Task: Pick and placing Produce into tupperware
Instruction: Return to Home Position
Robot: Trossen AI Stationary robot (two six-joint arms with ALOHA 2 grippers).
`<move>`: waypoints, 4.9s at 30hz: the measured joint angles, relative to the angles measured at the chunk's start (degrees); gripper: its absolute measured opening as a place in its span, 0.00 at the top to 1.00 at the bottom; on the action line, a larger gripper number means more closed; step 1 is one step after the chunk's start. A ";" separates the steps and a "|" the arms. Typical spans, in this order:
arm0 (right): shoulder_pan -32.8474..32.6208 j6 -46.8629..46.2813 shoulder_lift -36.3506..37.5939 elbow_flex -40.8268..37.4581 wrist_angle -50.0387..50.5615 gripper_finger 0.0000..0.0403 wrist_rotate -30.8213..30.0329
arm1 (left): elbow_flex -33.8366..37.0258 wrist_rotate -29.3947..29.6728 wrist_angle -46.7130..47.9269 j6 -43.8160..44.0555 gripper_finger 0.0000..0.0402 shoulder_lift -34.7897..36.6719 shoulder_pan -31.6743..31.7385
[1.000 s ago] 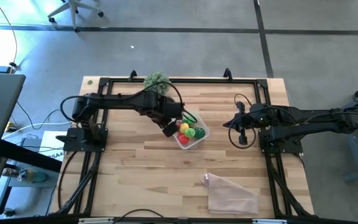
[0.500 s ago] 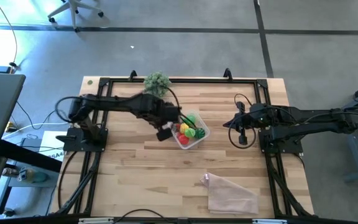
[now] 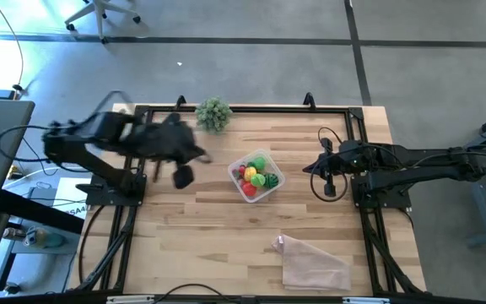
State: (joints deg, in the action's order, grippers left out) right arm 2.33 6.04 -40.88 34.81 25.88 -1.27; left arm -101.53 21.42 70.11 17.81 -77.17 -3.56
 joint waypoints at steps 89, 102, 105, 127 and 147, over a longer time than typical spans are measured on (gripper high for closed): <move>0.00 -8.84 0.00 0.00 -11.79 1.00 0.02 | 99.11 -2.33 -73.03 -10.02 1.00 76.81 -7.71; 1.64 -10.38 2.45 3.71 -20.08 1.00 4.51 | 99.11 -2.30 -73.01 -10.02 1.00 76.81 -7.71; 2.48 -8.27 6.89 7.66 -17.26 1.00 5.74 | 99.11 -2.30 -73.01 -10.02 1.00 76.81 -7.71; 2.67 -19.60 31.12 -25.65 -42.51 1.00 5.97 | 99.11 -2.28 -72.97 -10.02 1.00 76.83 -7.70; 2.67 -9.85 31.10 -32.11 -24.77 1.00 5.50 | 99.11 -2.28 -72.98 -10.02 1.00 76.83 -7.69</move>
State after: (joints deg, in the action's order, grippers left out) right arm 4.99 -3.80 -9.78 2.70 1.11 4.22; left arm -2.42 19.14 -2.87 7.79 -0.34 -11.26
